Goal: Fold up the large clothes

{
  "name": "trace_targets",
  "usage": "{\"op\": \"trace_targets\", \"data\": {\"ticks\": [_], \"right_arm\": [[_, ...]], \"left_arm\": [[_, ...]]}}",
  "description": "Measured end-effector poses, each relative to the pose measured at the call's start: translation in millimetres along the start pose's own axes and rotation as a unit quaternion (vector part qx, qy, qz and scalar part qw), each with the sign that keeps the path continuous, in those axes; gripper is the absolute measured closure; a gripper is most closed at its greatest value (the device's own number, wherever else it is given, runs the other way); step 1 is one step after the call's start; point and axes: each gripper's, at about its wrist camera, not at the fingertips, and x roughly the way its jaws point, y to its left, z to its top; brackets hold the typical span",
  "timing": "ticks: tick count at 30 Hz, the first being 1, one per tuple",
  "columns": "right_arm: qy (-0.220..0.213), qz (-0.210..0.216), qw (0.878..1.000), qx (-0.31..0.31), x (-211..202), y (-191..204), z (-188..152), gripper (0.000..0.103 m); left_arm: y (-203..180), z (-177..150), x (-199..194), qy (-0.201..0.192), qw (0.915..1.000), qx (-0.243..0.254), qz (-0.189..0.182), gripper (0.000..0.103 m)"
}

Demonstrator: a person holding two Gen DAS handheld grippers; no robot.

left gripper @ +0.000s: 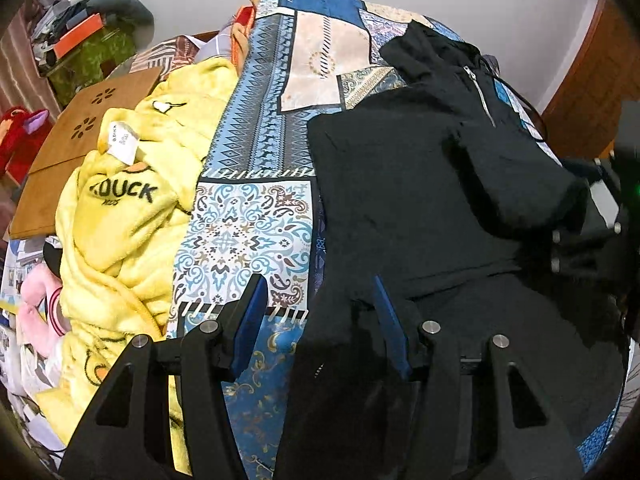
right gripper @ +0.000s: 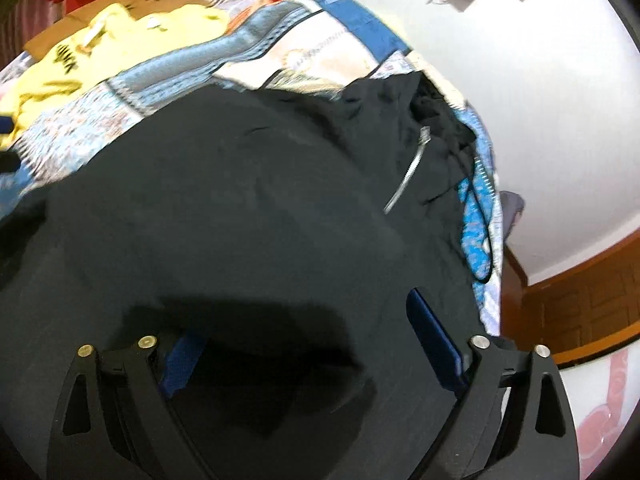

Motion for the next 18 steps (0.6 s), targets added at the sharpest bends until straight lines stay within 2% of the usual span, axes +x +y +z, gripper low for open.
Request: {"op": "trace_targets", "data": {"ticks": [1, 3, 6, 8, 12, 15, 18], "right_arm": [[-0.004, 0.004, 1.000, 0.008, -1.3, -3.7, 3.2, 0.037], [-0.017, 0.013, 0.999, 0.025, -6.5, -11.1, 7.6, 0.056], [-0.053, 0.020, 0.996, 0.061, -24.2, -28.7, 10.7, 0.072], [-0.074, 0.025, 0.993, 0.089, -36.8, -44.5, 10.2, 0.077], [-0.102, 0.035, 0.982, 0.158, -56.9, -83.4, -1.9, 0.077], [-0.098, 0.056, 0.971, 0.211, -54.6, -106.1, -24.2, 0.077], [-0.071, 0.079, 0.962, 0.252, -39.8, -121.4, -48.1, 0.077]], "left_arm": [[-1.6, 0.4, 0.1, -0.001, 1.0000, 0.002, 0.000, 0.049], [-6.1, 2.2, -0.3, -0.005, 1.0000, 0.007, -0.001, 0.049], [-13.1, 6.1, -1.0, -0.011, 0.9998, 0.013, 0.002, 0.049], [-17.9, 9.1, -0.1, -0.012, 0.9998, 0.017, 0.004, 0.047], [-30.6, 13.1, 6.2, -0.009, 0.9998, 0.015, -0.007, 0.046], [-44.2, 11.6, 17.2, 0.004, 0.9996, 0.024, -0.012, 0.044], [-59.9, 10.0, 31.9, 0.021, 0.9989, 0.041, -0.007, 0.044]]}}
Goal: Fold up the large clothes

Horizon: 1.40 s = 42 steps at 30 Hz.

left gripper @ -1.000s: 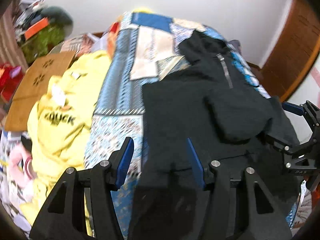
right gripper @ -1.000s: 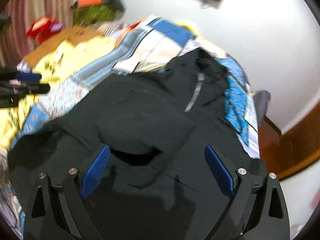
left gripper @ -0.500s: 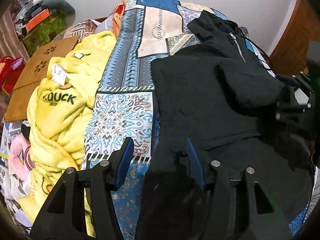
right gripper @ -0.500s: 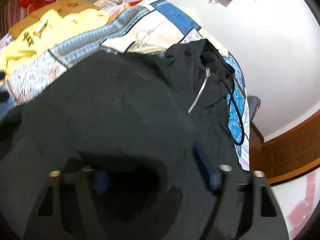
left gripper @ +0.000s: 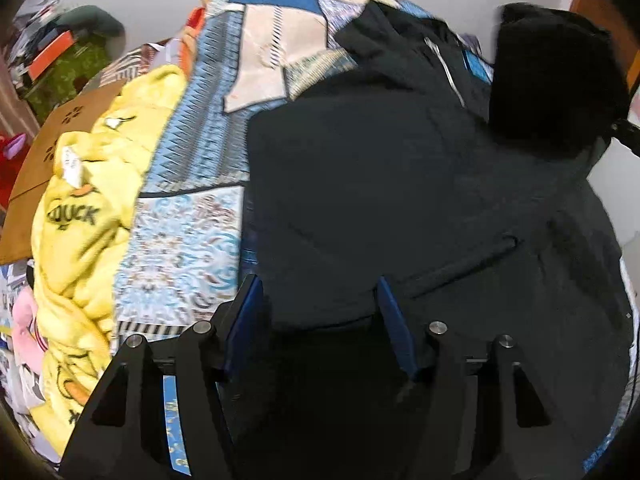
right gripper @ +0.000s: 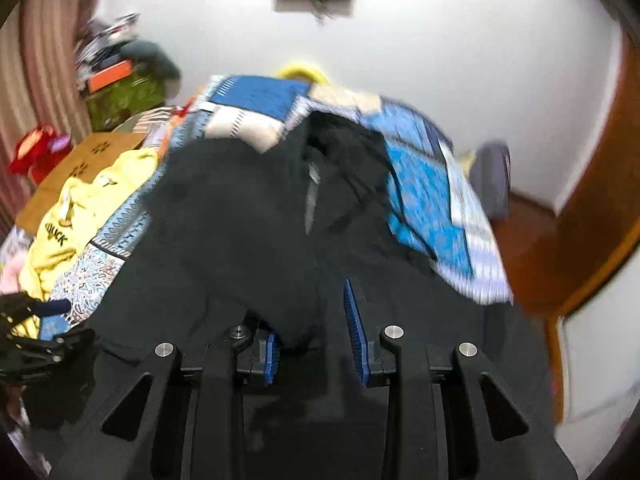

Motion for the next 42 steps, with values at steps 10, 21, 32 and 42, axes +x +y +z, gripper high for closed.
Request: {"op": "trace_targets", "data": {"ticks": [10, 21, 32, 42], "right_arm": [[0.109, 0.023, 0.990, 0.081, 37.2, -58.4, -58.6, 0.077], [0.118, -0.005, 0.991, 0.063, 10.8, -73.9, -61.3, 0.047], [0.067, -0.062, 0.990, 0.105, -55.4, -130.9, -70.4, 0.047], [0.064, -0.113, 0.970, 0.204, -81.8, -212.1, -112.5, 0.033]], "left_arm": [[-10.4, -2.6, 12.3, 0.013, 0.9996, 0.011, 0.022, 0.040], [-18.8, 1.0, -9.6, -0.001, 0.9996, 0.017, 0.022, 0.041], [-67.5, 43.8, -72.1, -0.107, 0.9936, 0.037, -0.002, 0.036], [-131.9, 72.9, -83.9, -0.158, 0.9839, 0.080, -0.026, 0.024]]}}
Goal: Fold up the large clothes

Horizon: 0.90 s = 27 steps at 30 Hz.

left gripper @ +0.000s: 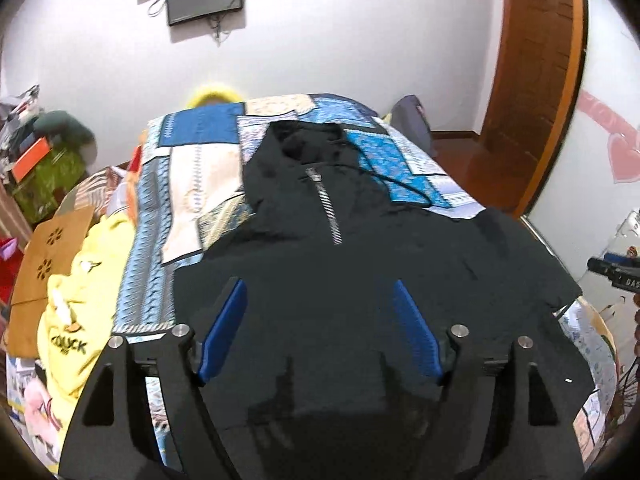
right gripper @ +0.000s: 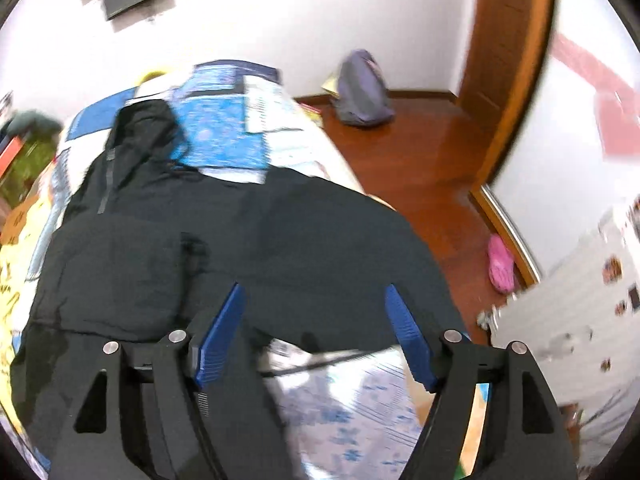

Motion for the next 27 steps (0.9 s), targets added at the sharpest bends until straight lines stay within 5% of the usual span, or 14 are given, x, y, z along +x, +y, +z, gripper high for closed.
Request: {"op": "trace_targets", "data": {"ticks": [5, 13, 23, 27], "right_arm": [[0.069, 0.021, 0.994, 0.088, 40.1, -45.2, -19.7, 0.033], [0.106, 0.097, 0.958, 0.249, 91.3, -90.3, -38.0, 0.033], [0.099, 0.079, 0.958, 0.258, 116.9, -89.2, -16.7, 0.030], [0.090, 0.059, 0.964, 0.244, 118.0, -90.9, -10.5, 0.038]], "left_arm": [[-25.4, -4.8, 22.4, 0.022, 0.9996, 0.009, -0.017, 0.020], [-41.1, -24.6, 54.4, 0.073, 0.9970, 0.016, -0.019, 0.020], [-28.3, -36.7, 75.4, 0.111, 0.9935, -0.018, -0.020, 0.020], [-24.2, -38.0, 75.0, 0.110, 0.9935, -0.026, -0.016, 0.020]]}}
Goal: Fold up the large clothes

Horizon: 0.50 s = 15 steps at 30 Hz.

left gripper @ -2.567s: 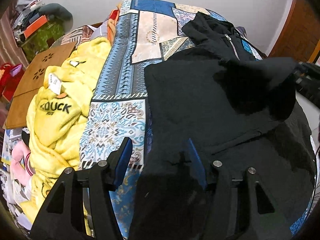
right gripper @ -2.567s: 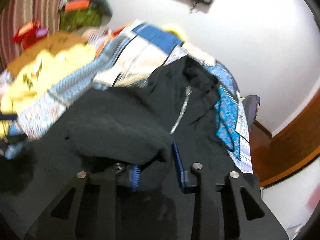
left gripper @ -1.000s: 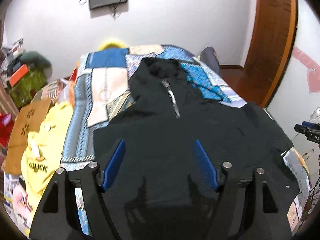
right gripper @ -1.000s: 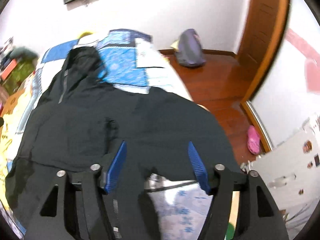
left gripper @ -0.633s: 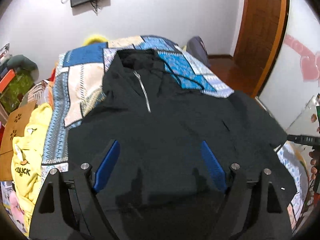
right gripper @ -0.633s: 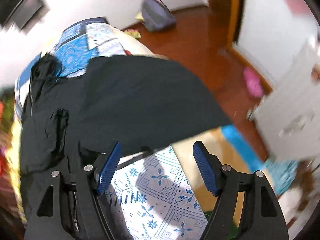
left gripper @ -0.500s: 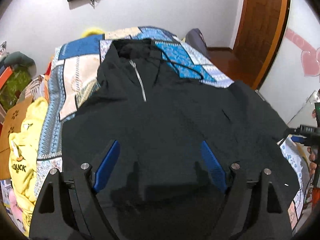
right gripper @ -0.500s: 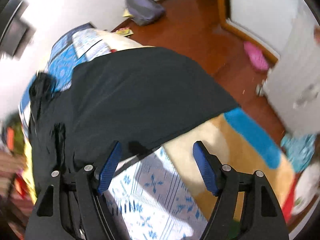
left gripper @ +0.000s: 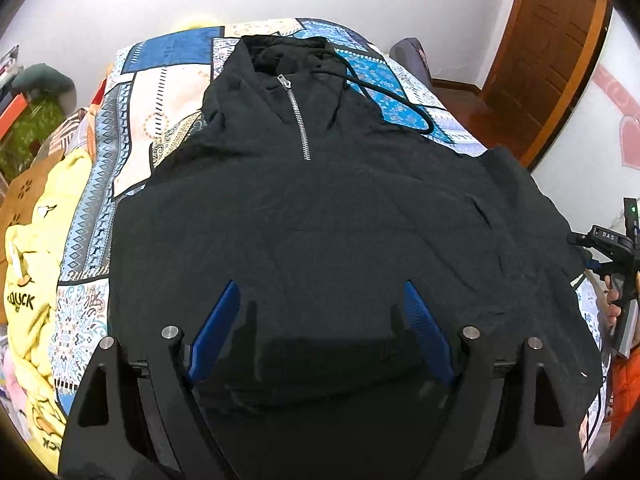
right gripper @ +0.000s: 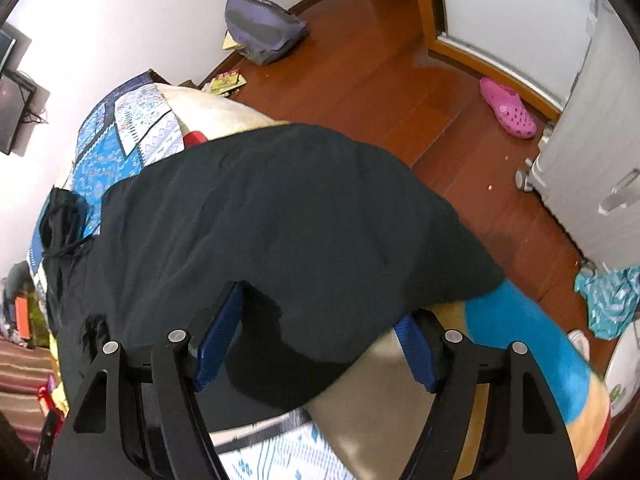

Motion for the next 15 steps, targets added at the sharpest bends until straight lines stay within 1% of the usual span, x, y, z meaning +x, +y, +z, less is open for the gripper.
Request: {"op": "trace_targets", "data": {"ticks": [1, 2, 3, 4, 5, 6, 10, 12, 15], "right_arm": [[-0.006, -0.007, 1.000, -0.008, -1.3, 2.6, 0.8, 0.041], [-0.011, -0.010, 1.000, -0.017, -3.3, 4.7, 1.3, 0.049], [-0.014, -0.011, 1.000, -0.021, -4.8, 5.6, 2.2, 0.060], [-0.020, -0.014, 0.999, -0.027, -8.7, 7.6, 2.3, 0.066], [-0.030, -0.022, 0.999, -0.032, -14.3, 9.2, 2.3, 0.079], [-0.035, -0.023, 0.999, -0.034, -17.5, 9.9, 3.0, 0.083], [-0.064, 0.001, 0.997, -0.040, -45.6, 18.7, 5.8, 0.088], [-0.085, 0.007, 0.995, -0.060, -63.5, 32.1, 6.1, 0.090], [-0.117, 0.019, 0.988, -0.103, -91.3, 63.0, 2.2, 0.091]], "left_arm": [[1.2, 0.4, -1.0, -0.001, 1.0000, -0.001, 0.000, 0.020], [2.2, 0.0, -3.0, -0.004, 1.0000, -0.002, 0.001, 0.020], [2.9, -0.1, -4.7, -0.006, 1.0000, -0.002, 0.001, 0.020], [3.3, -0.2, -6.1, -0.008, 1.0000, -0.002, 0.002, 0.020], [4.6, -0.5, -8.1, -0.011, 0.9999, -0.002, 0.004, 0.020], [5.5, -1.1, -10.3, -0.014, 0.9999, -0.002, 0.006, 0.020], [10.8, -3.0, -18.7, -0.024, 0.9997, 0.000, 0.010, 0.020], [13.7, -4.0, -23.8, -0.031, 0.9994, -0.002, 0.013, 0.020], [18.7, -4.6, -31.2, -0.041, 0.9990, -0.003, 0.014, 0.020]]}}
